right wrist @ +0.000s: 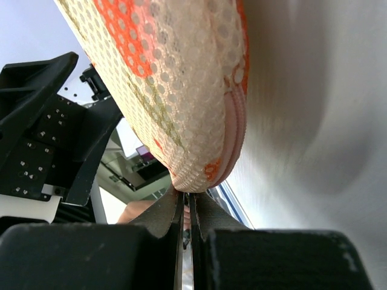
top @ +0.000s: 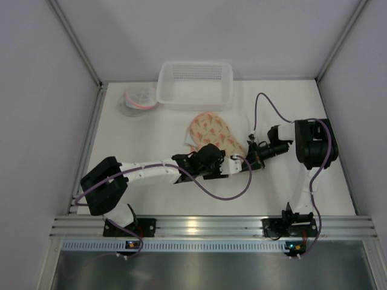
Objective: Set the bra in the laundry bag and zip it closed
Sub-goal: Zip the zipper on the laundry bag.
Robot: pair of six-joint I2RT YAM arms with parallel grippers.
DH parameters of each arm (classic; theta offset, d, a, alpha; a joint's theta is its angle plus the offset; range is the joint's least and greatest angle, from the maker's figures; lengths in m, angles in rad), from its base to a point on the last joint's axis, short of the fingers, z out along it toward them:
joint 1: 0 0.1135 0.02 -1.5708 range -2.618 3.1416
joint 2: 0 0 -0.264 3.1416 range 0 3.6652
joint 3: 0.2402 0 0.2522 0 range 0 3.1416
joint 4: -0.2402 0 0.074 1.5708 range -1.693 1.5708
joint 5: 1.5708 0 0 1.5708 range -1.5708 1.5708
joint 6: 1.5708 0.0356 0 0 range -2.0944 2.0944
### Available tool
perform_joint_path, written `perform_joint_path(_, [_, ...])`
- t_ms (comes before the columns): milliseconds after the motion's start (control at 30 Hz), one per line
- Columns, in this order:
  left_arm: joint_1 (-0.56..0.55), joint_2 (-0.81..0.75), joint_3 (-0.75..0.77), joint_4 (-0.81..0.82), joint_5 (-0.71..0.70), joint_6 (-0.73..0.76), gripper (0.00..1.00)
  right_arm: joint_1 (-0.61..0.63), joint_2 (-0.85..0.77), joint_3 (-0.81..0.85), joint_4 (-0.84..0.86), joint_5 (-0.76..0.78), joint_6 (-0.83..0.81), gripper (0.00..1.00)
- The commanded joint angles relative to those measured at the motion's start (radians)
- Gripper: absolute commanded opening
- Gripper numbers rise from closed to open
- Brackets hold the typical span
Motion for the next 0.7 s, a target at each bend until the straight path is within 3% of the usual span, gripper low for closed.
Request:
perform_joint_path(0, [0.004, 0.018, 0.027, 0.057, 0.051, 0.008, 0.59, 0.016, -0.004, 0.015, 0.008, -0.03, -0.004, 0.0])
perform_joint_path(267, [0.004, 0.164, 0.09, 0.204, 0.015, -0.01, 0.59, 0.017, -0.005, 0.004, 0.007, -0.036, -0.009, 0.0])
perform_joint_path(667, [-0.01, 0.244, 0.061, 0.433, -0.108, 0.057, 0.61, 0.027, 0.021, 0.007, -0.015, -0.042, -0.033, 0.0])
